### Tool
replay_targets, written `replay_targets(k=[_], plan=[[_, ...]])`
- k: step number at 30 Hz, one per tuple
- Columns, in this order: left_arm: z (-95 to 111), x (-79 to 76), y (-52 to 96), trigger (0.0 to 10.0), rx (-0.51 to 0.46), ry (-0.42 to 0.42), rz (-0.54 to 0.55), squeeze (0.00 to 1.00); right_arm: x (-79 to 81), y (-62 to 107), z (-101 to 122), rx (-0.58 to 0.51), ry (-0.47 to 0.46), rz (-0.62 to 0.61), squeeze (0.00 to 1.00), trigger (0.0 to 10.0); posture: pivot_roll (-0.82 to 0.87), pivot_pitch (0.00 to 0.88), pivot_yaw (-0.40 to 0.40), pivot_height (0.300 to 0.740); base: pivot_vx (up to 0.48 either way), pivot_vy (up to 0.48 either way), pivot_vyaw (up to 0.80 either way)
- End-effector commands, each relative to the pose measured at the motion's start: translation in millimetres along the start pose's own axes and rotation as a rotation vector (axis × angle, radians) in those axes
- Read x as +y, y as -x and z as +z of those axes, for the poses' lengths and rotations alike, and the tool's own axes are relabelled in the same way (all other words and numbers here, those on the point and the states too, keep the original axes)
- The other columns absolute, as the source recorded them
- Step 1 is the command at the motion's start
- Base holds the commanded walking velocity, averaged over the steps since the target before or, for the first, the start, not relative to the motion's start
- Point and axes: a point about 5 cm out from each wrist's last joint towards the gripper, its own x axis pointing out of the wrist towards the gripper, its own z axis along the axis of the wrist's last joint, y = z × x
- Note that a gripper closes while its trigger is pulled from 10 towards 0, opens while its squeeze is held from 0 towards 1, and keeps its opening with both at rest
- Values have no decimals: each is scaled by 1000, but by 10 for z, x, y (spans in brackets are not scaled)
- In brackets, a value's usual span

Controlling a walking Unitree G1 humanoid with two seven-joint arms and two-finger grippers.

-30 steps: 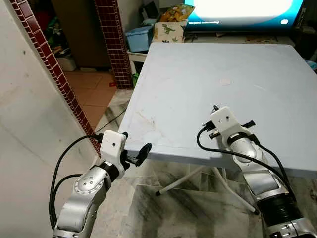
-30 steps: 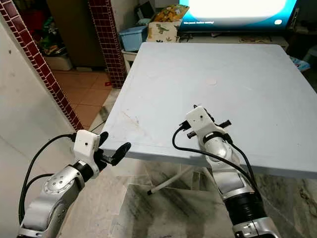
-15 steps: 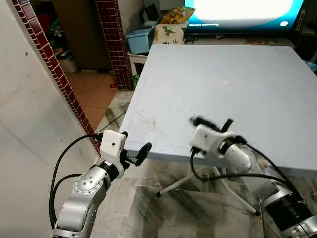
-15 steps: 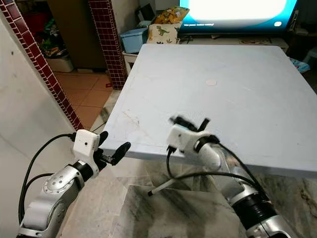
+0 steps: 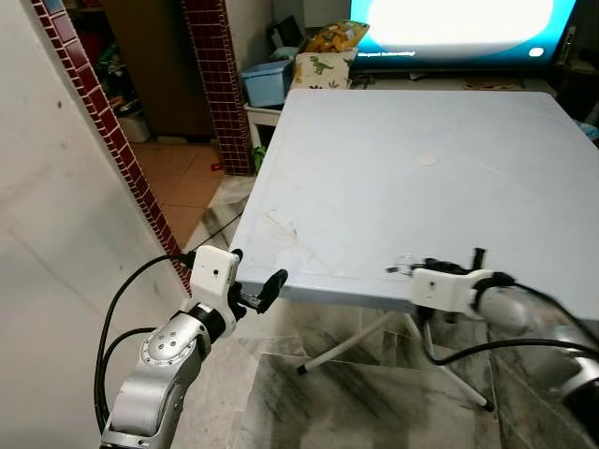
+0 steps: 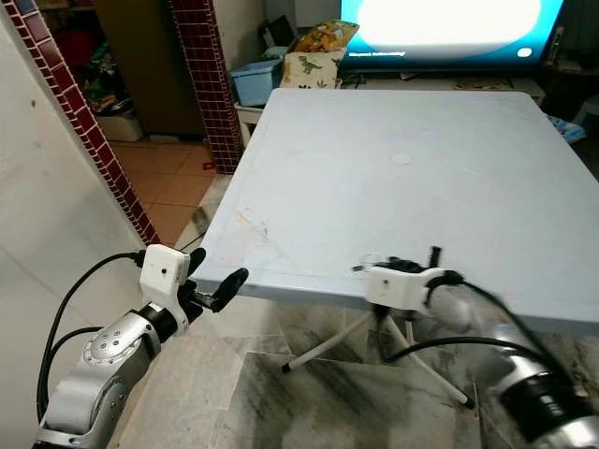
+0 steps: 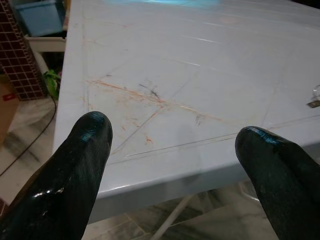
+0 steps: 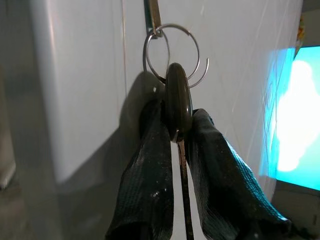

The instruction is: Hang keys on a hook

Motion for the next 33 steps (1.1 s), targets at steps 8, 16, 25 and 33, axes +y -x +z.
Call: replay_targets(k=[8,16,25,33], plan=[[27,11,-13,10000,-12,-14,-5,0,-488,37,112,-34,12,-402,0,10000,-50,14,112,740,0,0,0],[126,63,-24,10000,-73,-29,47,0,-621,103,450,-279,-403,-636,0,10000,-43,16,112,740,0,0,0],[150,84,-34,10000,-89,-44,67,0,-563,51,702,-366,-342,-659,0,10000,-41,15,115,740,0,0,0],[137,77,-39,10000,-91,-46,71,0,-599,49,765,-398,-228,-659,0,10000,-41,15,115,740,0,0,0]])
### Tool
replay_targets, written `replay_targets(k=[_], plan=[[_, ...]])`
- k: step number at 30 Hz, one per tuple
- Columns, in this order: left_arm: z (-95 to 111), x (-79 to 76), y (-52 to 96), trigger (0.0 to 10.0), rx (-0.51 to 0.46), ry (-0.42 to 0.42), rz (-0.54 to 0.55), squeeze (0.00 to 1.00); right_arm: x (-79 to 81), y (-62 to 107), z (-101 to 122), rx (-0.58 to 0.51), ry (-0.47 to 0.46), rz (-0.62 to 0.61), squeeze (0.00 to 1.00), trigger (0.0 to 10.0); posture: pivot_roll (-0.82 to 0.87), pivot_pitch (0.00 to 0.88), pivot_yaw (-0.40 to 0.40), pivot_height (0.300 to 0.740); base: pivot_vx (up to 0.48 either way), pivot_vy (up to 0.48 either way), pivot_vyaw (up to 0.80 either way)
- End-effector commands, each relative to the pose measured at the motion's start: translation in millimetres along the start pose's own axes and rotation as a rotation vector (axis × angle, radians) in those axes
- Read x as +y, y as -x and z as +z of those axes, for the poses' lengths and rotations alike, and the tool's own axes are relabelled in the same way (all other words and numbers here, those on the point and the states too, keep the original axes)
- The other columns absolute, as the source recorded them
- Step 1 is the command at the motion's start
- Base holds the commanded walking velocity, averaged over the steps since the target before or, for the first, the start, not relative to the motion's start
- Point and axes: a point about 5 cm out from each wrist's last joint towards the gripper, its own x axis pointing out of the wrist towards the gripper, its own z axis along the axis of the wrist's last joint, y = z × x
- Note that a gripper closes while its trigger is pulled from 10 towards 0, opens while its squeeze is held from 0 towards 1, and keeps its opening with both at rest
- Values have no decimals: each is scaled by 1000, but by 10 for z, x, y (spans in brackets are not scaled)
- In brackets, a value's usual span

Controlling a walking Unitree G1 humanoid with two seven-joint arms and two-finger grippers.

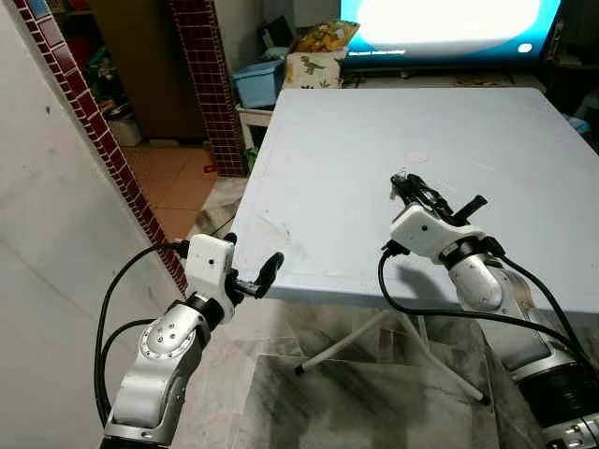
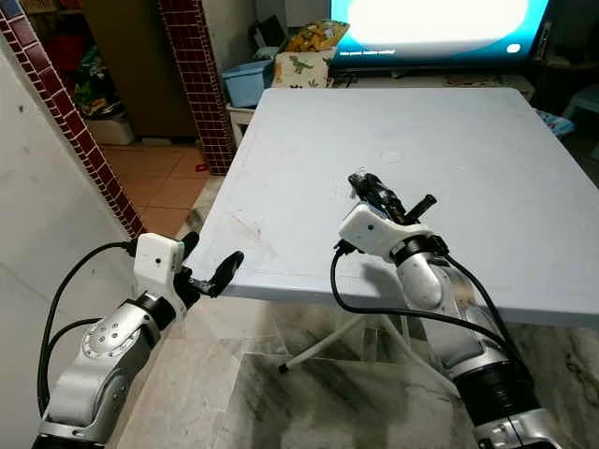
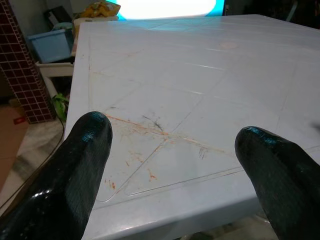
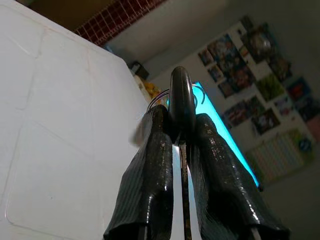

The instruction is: Hang keys on a hook

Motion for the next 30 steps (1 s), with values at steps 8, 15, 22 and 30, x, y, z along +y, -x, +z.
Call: replay_targets(k=[8,15,22,30], plan=[[-11,31,-2,10000,2,-13,19,0,14,-32,99,-114,205,26,0,10000,-41,15,115,740,0,0,0],[-13,22,-13,10000,3,-10,12,0,103,14,-44,-33,75,110,0,10000,-45,12,113,740,0,0,0],[-28,12,-9,10000,11,-8,-1,0,166,87,-390,297,-342,214,0,10000,-46,13,115,740,0,0,0],[-42,-3,-22,10000,21,-7,-16,0,218,152,-446,423,-521,262,129,10000,-50,14,116,740,0,0,0]])
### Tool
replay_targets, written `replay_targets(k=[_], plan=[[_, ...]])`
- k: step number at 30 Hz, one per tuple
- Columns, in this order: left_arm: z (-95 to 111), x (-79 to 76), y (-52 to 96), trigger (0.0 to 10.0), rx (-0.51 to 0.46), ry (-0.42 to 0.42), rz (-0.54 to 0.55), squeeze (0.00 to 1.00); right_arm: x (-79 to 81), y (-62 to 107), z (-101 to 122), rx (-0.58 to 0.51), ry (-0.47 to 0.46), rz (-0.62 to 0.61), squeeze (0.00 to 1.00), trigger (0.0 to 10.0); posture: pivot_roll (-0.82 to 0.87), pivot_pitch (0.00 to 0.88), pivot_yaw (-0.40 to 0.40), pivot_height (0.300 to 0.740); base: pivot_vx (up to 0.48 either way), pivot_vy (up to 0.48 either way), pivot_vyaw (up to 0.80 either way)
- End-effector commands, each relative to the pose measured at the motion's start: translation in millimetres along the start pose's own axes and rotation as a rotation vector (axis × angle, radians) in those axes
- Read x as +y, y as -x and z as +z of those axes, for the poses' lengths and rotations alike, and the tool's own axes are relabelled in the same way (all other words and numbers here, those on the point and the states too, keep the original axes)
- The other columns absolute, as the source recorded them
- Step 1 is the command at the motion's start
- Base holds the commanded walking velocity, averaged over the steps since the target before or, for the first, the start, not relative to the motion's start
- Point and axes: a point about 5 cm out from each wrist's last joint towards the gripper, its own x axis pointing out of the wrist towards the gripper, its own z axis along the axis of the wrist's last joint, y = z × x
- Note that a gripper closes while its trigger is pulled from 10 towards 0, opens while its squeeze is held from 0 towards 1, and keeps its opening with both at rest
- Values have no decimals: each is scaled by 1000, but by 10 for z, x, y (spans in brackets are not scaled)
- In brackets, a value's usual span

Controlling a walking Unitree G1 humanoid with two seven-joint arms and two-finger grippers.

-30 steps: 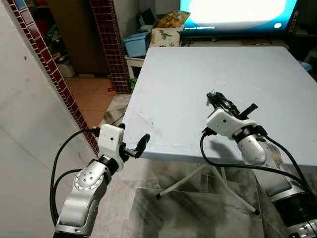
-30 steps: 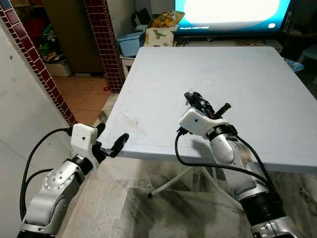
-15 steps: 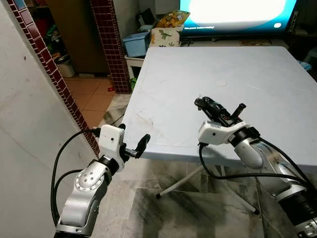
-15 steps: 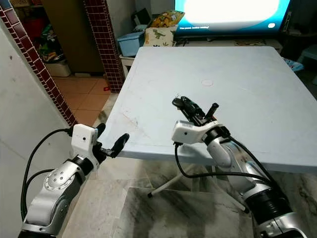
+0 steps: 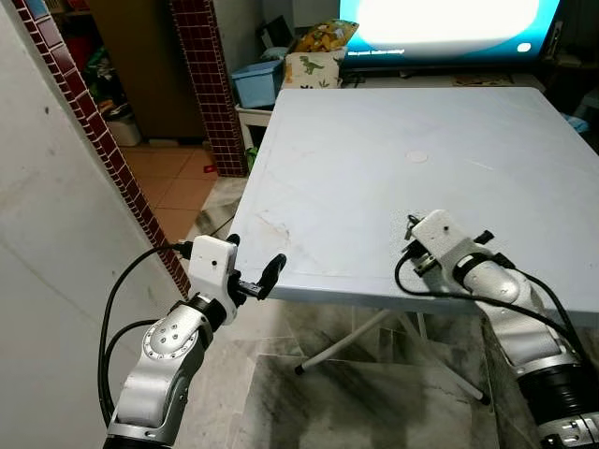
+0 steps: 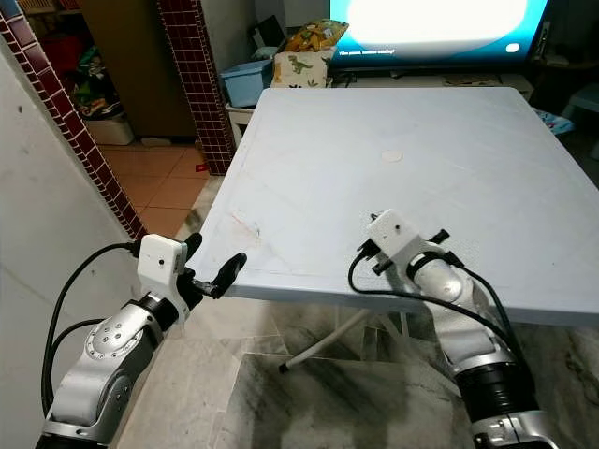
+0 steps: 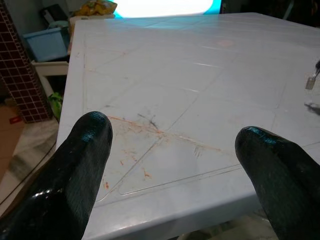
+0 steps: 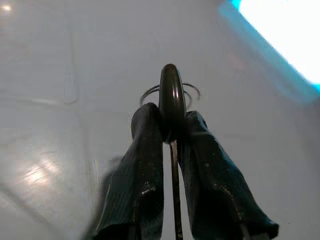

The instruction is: Hang keys on a hook

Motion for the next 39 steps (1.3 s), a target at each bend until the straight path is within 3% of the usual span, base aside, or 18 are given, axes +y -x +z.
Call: replay_targets(k=[1,3,10,16,24,34,39], plan=[[-16,19,-5,10000,17,-10,-4,0,70,14,-2,12,-55,34,780,10000,-50,14,116,740,0,0,0],[-17,18,-5,10000,19,-10,-5,0,114,26,-50,44,-80,51,1000,10000,-46,14,114,740,0,0,0],[-24,10,-5,10000,29,-12,-17,0,162,59,-145,124,-83,81,1000,10000,-46,14,114,740,0,0,0],[-28,5,-6,10000,32,-13,-23,0,30,20,-98,122,-261,-37,1000,10000,-43,6,113,740,0,0,0],[-3,-93,29,10000,26,23,-135,0,6,8,63,71,-235,-84,1000,10000,-42,6,114,740,0,0,0],[-45,-142,112,10000,71,42,-249,0,67,37,66,94,-189,19,1000,10000,-42,14,115,740,0,0,0],[-40,-167,138,10000,87,60,-291,0,5,54,156,95,-254,-26,1000,10000,-43,21,113,740,0,0,0]])
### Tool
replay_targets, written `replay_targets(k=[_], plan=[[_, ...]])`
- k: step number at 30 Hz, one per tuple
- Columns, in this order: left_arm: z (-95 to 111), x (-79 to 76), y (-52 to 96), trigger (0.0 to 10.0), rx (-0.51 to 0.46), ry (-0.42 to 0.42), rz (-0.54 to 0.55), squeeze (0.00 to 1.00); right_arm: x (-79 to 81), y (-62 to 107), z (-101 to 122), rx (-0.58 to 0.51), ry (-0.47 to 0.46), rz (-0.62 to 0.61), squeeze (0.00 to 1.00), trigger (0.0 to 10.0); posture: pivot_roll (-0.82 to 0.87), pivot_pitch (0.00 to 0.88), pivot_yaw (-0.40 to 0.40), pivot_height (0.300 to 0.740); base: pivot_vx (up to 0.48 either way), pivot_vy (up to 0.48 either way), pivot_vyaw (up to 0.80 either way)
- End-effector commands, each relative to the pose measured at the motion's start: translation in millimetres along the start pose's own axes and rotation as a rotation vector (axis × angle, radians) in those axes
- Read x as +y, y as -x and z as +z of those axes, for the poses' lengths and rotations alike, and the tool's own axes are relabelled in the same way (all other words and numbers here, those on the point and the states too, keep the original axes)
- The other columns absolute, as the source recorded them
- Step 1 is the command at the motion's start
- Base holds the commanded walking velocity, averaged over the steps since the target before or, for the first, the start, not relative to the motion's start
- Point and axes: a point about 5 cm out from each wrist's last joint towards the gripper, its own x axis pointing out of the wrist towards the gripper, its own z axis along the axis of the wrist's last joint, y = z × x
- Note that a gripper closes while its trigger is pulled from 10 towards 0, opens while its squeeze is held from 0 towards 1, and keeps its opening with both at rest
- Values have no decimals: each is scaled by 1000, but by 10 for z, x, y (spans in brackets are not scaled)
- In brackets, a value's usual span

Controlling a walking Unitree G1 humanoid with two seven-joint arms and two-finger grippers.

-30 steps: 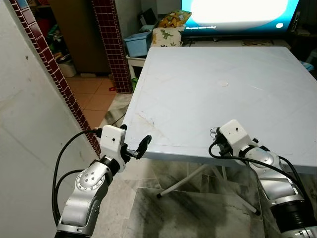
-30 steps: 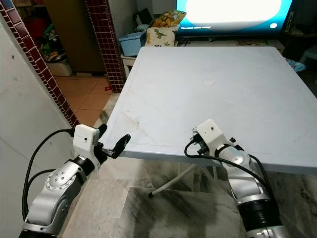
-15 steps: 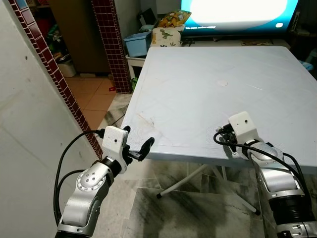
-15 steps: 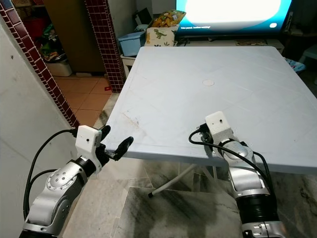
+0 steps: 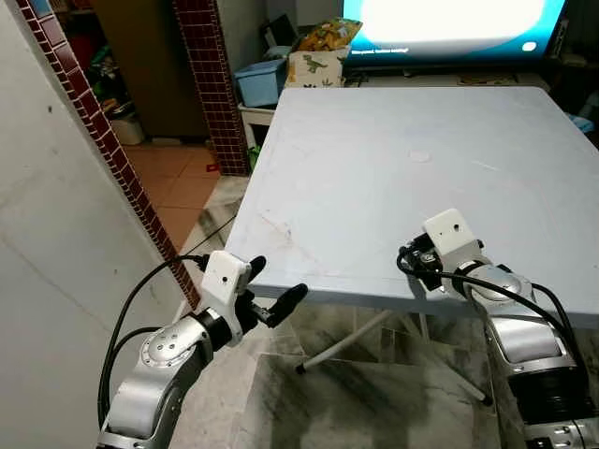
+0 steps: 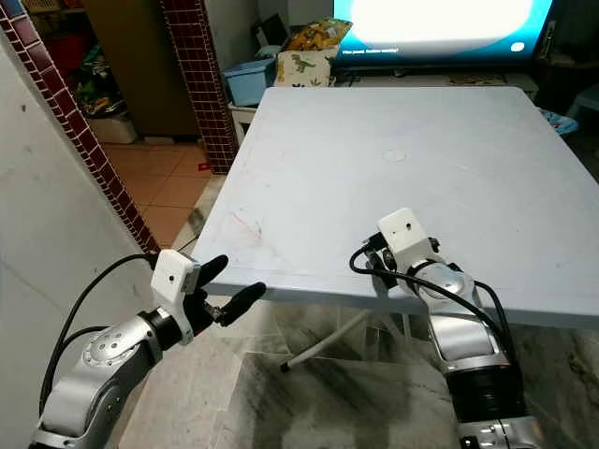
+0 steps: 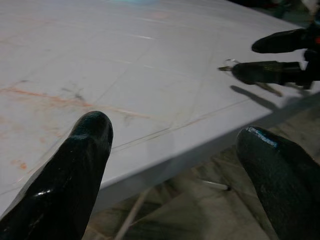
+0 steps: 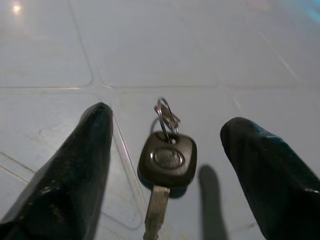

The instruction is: Hang keys on a hook

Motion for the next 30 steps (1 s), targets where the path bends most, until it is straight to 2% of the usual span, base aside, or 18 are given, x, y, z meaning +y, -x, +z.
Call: replay_targets(k=[1,3,6,10,13,14,15,16,17,19,22,25,30], plan=[[23,-19,20,10000,2,6,-23,0,-15,31,188,-56,-26,-24,1000,10000,-43,21,113,740,0,0,0],[25,-26,22,10000,7,4,-35,0,17,46,328,-96,-64,-55,1000,10000,-46,18,114,740,0,0,0],[27,-30,14,10000,12,3,-42,0,71,56,405,-106,-99,-61,1000,10000,-44,18,113,740,0,0,0],[38,-35,10,10000,12,-3,-41,0,120,136,468,-115,-52,-103,1000,10000,-43,17,112,740,0,0,0],[35,-37,5,10000,13,2,-39,0,165,178,421,-96,-74,-110,1000,10000,-54,22,108,740,0,0,0],[28,-51,-6,10000,13,3,-42,0,223,182,337,-71,-78,-95,910,10000,-54,22,108,740,0,0,0],[28,-51,-6,10000,13,3,-42,0,223,182,337,-71,-78,-95,910,10000,-54,22,108,740,0,0,0],[25,-61,-14,10000,12,4,-44,0,257,180,262,-53,-82,-91,302,10000,-55,22,108,740,0,0,0],[25,-68,-21,10000,12,4,-45,0,270,176,198,-38,-66,-95,169,10000,-55,21,107,740,0,0,0],[26,-70,-26,10000,11,4,-45,0,273,172,128,-20,-39,-102,0,10000,-55,21,107,740,0,0,0],[28,-69,-26,10000,9,3,-44,0,244,156,58,-15,13,-125,0,10000,-55,21,107,740,0,0,0],[30,-67,-27,10000,8,2,-41,0,216,127,-10,-23,104,-132,0,10000,-55,21,107,740,0,0,0],[33,-62,-26,10000,7,2,-36,0,237,91,-61,-18,119,-104,0,10000,-50,21,109,740,0,0,0]])
